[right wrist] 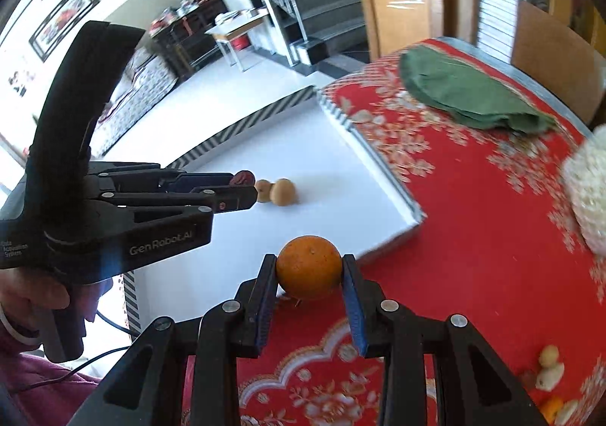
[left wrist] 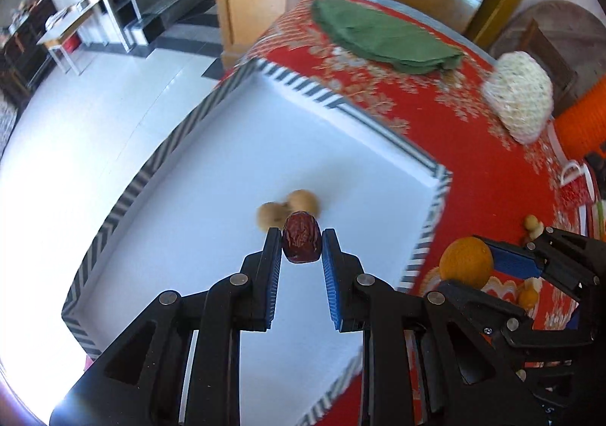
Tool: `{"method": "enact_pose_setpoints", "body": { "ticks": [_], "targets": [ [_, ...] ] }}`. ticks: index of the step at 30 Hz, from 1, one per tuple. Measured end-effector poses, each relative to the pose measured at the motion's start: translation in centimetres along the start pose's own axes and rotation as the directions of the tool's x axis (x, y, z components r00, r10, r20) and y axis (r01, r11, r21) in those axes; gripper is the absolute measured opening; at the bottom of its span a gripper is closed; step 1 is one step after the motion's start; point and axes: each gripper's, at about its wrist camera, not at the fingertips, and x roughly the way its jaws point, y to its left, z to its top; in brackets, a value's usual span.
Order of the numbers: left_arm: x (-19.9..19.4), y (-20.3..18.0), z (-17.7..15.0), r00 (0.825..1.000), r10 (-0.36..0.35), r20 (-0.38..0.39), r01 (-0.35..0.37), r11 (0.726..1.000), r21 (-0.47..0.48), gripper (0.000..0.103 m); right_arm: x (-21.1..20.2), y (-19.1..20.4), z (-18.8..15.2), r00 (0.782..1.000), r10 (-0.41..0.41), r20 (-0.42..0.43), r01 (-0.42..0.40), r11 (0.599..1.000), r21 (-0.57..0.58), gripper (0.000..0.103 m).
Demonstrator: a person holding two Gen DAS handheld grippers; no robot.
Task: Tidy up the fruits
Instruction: 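Carry the date and mandarin into the white tray and open both grippers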
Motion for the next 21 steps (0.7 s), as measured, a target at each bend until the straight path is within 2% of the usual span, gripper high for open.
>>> {"method": "enact_pose_setpoints", "body": {
  "ticks": [11,21],
  "targets": [
    [3.0,2.4,-0.3,0.998,0.033,-0.049,-0.036,0.997,-0.064,0.02,5.2,0.8,1.6,0.995,0.025,-0.101,-0.03,0.998,-0.049,0.032],
    [4.8,3.1,-0.8,0.997,0.005,-0.083,-0.014,0.994,-0.104,0.02,8.7,0.3,2.1,0.985,-0.006,-0.172,-0.007,0.997,-0.075,0.032]
  ]
}}
